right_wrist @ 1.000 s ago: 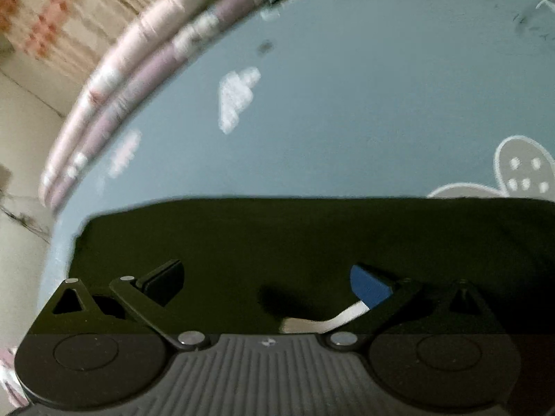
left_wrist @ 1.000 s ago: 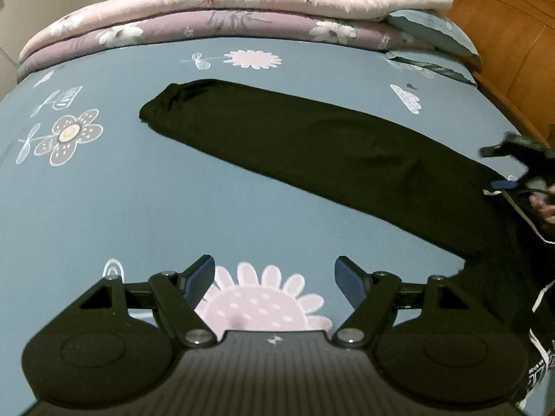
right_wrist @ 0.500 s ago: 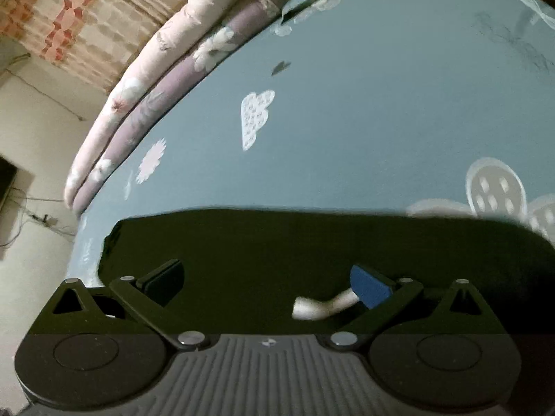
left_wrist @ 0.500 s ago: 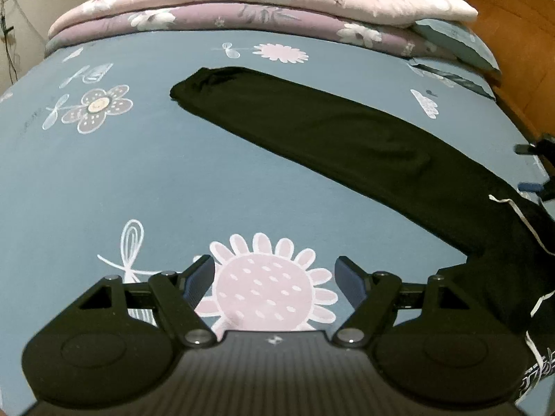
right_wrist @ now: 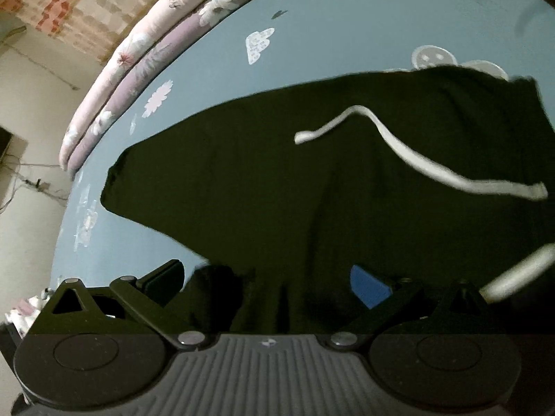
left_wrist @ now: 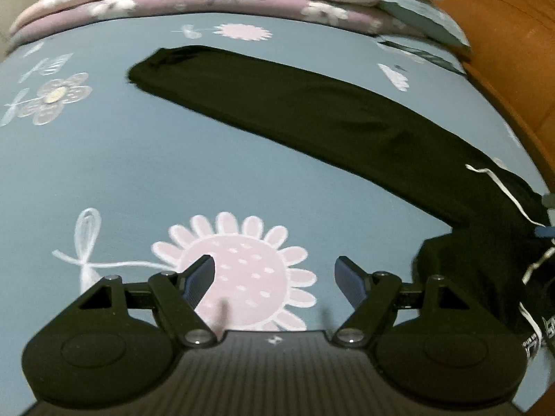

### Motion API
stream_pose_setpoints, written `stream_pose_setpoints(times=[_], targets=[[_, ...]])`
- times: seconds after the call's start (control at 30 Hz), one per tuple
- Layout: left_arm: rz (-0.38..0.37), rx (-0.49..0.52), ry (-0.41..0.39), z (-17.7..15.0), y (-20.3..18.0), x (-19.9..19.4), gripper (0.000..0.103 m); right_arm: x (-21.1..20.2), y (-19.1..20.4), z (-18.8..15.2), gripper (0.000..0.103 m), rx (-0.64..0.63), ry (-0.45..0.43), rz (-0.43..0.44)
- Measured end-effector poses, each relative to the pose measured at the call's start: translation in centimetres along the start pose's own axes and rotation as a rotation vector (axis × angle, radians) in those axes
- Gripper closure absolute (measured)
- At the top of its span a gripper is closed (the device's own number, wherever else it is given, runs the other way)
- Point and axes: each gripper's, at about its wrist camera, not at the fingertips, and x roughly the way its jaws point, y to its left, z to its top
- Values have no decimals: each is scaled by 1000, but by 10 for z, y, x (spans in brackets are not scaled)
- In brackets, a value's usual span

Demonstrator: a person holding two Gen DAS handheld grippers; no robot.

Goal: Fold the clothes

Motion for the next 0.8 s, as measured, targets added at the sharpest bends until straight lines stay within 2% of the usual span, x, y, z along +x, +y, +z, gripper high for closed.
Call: stream_pose_setpoints(times=[0.27, 0.47, 0.63, 0.8], targets=[[-188, 164, 24, 12, -13, 24, 26, -63, 14, -98, 0, 110, -196, -152], [-291, 285, 55, 10, -22, 38, 26, -94, 4, -184, 0, 322, -359, -265], [-337, 317, 117, 8, -31, 51, 26, -94, -5, -218, 0, 443, -431, -278], [-359, 354, 123, 6, -48, 46, 26, -91, -20, -218, 0, 463, -439, -261]])
